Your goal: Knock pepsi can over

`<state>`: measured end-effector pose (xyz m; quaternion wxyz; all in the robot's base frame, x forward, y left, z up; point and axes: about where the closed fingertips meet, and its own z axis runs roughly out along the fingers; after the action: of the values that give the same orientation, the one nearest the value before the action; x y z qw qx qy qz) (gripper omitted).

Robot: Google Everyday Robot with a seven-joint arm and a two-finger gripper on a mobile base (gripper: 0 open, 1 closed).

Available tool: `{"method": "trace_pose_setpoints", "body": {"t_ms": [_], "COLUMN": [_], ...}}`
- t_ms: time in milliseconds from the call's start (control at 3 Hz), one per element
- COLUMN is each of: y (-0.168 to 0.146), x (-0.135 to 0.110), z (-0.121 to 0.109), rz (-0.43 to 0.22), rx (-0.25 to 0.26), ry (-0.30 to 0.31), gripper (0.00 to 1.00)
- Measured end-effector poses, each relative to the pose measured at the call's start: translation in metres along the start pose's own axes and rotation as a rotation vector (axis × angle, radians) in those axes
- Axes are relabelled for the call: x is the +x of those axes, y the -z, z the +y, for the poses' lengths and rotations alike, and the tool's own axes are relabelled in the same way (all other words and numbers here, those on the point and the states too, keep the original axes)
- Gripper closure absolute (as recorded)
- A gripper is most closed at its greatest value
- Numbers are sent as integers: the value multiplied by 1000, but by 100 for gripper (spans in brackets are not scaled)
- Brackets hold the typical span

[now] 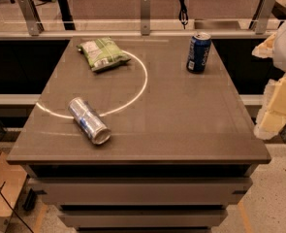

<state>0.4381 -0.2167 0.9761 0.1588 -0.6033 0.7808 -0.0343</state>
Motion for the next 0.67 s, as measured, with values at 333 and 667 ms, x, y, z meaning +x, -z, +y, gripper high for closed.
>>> {"method": "trace_pose_setpoints", "body": {"t_ms": [333,667], "y": [0,4], "x": [0,4], "z": [0,-10], "rz": [0,-22], "rx": [0,21], "ry": [0,-15], "gripper": [0,0]}}
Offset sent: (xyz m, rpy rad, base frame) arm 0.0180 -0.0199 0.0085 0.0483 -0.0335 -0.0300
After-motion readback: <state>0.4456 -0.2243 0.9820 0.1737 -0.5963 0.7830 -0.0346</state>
